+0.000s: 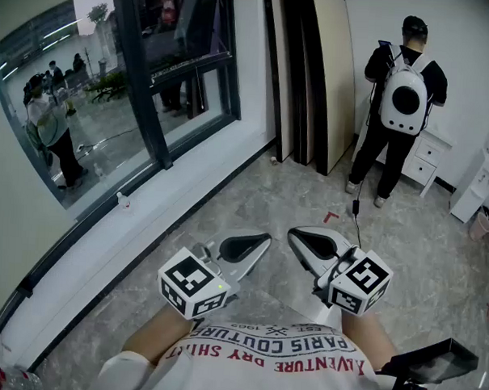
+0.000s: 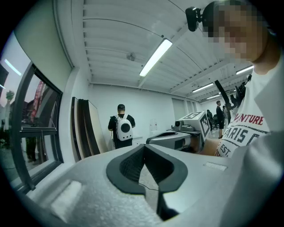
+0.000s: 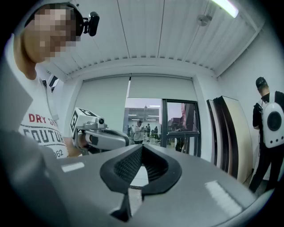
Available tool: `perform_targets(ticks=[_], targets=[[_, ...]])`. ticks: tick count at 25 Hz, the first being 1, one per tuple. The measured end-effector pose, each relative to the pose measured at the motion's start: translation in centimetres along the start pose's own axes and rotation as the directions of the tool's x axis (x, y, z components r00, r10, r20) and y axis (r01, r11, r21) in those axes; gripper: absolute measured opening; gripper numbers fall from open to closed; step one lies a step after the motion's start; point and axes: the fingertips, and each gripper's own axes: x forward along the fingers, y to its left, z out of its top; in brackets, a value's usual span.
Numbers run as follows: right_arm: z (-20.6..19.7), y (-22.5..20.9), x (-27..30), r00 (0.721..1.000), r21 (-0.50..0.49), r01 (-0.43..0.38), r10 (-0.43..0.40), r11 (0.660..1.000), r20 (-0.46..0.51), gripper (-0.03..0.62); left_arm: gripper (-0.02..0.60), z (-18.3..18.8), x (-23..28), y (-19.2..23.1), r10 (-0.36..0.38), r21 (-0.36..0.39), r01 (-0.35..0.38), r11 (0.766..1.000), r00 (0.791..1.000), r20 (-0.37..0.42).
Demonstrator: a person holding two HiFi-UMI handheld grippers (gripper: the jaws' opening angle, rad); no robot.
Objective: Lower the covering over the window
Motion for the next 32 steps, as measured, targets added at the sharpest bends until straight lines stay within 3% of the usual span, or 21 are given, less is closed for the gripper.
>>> perform_targets(ticks=[11,21,27,32], targets=[[-0.9,-1.3,-1.9,1.000,0.012,-0.001,0.001,1.000,-0.008,0.002,0.003,-0.3,2.2,-1.1,-0.021,0.006,0.021,1.000,1.000,-0.015],[-2.6,-2.1,-1.6,0.999,0.027,-0.004,0.005,1.000,-0.040,0.005,0.003,-1.3,4.2,-1.4,-0.124,-0.070,0.121,0.990,0.992,-0.034],[-3.8,-5.3,-0.6,0.997,0.056,0.041,-0.037,0.998,-0.064,0.005,0.003,-2.8,6.4,0.8,-0.151,-0.042,0.149,0.988,0.986,-0.070],[-6.2,-9.6,3.1,0.995,0.093,0.065,-0.058,0.994,-0.078,0.005,0.003,-5.5,8.8,5.9,-0.161,-0.057,0.157,0.986,0.983,-0.087]])
